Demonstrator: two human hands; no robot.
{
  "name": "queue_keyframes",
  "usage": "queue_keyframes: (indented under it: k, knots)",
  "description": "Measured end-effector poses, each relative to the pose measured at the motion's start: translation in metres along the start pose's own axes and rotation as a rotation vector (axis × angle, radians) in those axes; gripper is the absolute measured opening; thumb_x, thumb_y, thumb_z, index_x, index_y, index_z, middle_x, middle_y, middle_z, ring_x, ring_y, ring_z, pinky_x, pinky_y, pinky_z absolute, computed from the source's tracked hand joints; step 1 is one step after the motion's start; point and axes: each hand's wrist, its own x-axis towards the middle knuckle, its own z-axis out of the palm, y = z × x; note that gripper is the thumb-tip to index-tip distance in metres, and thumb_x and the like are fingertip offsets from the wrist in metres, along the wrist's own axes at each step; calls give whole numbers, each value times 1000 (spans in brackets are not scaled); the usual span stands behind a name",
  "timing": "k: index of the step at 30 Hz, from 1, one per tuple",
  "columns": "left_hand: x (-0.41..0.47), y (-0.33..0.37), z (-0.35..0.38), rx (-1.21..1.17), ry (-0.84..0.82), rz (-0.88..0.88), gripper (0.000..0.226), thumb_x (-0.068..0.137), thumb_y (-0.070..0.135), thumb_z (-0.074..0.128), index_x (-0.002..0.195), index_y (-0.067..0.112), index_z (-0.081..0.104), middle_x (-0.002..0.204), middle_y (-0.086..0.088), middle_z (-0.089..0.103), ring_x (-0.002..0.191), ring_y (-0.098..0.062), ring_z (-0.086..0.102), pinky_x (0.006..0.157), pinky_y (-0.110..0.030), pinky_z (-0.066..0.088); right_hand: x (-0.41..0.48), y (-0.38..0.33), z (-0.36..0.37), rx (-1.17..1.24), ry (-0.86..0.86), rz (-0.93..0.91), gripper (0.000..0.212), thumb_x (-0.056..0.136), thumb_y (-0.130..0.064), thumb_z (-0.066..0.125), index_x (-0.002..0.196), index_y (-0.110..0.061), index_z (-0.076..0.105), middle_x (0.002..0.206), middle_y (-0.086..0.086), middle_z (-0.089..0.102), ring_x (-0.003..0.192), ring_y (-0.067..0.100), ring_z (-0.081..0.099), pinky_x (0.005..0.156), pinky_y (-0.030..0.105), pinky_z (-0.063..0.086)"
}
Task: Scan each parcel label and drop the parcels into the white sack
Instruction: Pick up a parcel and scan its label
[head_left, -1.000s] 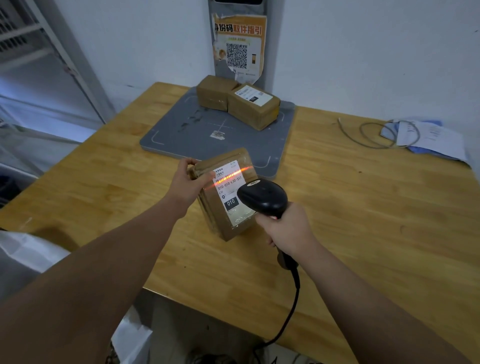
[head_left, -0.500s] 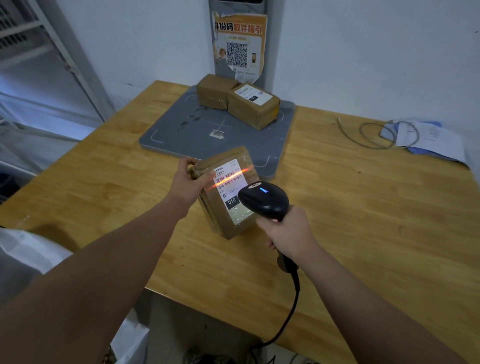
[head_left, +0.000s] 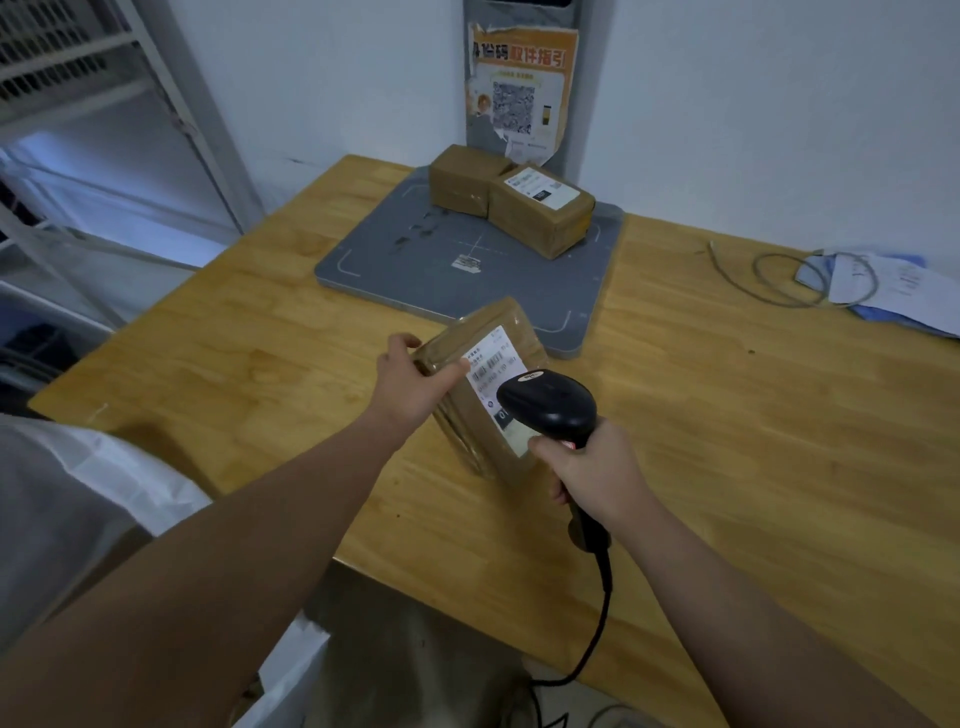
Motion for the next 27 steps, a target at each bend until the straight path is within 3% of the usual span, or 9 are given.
queue_keyframes:
  k: [3, 8, 12, 14, 18, 20, 23, 27]
  knots:
    - [-20, -13, -28, -26, 35, -36, 83, 51, 65, 75, 118, 32, 37, 126, -7, 48, 104, -26, 61, 86, -46, 56, -7, -11, 32, -2, -74, -51, 4, 85, -15, 68, 86, -12, 66, 45, 3, 56, 42, 13, 56, 55, 34, 52]
    - [-77, -56, -127, -93, 160, -92, 85, 55, 66, 76, 122, 30, 39, 124, -7, 49, 106, -25, 60, 89, -45, 55, -26, -37, 127, 9, -198, -139, 8, 84, -16, 71, 78, -18, 66, 52, 9, 60, 49, 19, 60, 59, 41, 56]
    - [-135, -101, -229, -30, 258, -88, 83, 62, 54, 79, 128, 22, 39, 123, -8, 47, 105, -24, 61, 81, -35, 56, -54, -51, 221, -19, -328, -172, 13, 82, -12, 72, 72, -9, 66, 46, 0, 58, 43, 10, 58, 52, 28, 50]
    - [-165, -126, -276, 29, 279, -122, 84, 57, 59, 76, 126, 28, 39, 126, -9, 46, 109, -23, 57, 87, -40, 55, -72, -53, 265, -41, -406, -156, 20, 83, -11, 71, 68, -1, 62, 48, 4, 55, 39, 6, 54, 47, 20, 45]
    - [-211, -177, -343, 137, 353, -233, 83, 52, 69, 76, 120, 35, 43, 126, -5, 48, 111, -22, 55, 89, -43, 55, -102, -45, 337, -92, -506, -90, 27, 80, -17, 71, 58, -7, 58, 48, 5, 56, 47, 15, 59, 54, 30, 48]
    - [-220, -196, -362, 240, 334, -284, 80, 60, 64, 78, 123, 31, 42, 127, -4, 45, 112, -20, 51, 91, -40, 52, -113, -37, 361, -102, -514, -51, 23, 80, -17, 71, 62, -6, 61, 52, 8, 57, 50, 18, 58, 56, 32, 48]
    - [-226, -216, -379, 458, 224, -339, 67, 77, 46, 75, 130, 21, 42, 121, -2, 39, 102, -17, 47, 81, -30, 44, -125, -25, 385, -143, -508, -20, 22, 82, -20, 72, 66, -9, 62, 48, 2, 58, 50, 16, 60, 60, 36, 54]
    - [-226, -220, -396, 573, 233, -377, 53, 81, 49, 66, 124, 23, 48, 115, -5, 42, 93, -23, 52, 72, -32, 44, -134, -22, 405, -188, -490, 14, 16, 78, -33, 72, 74, -21, 62, 51, -3, 62, 58, 18, 65, 71, 43, 58]
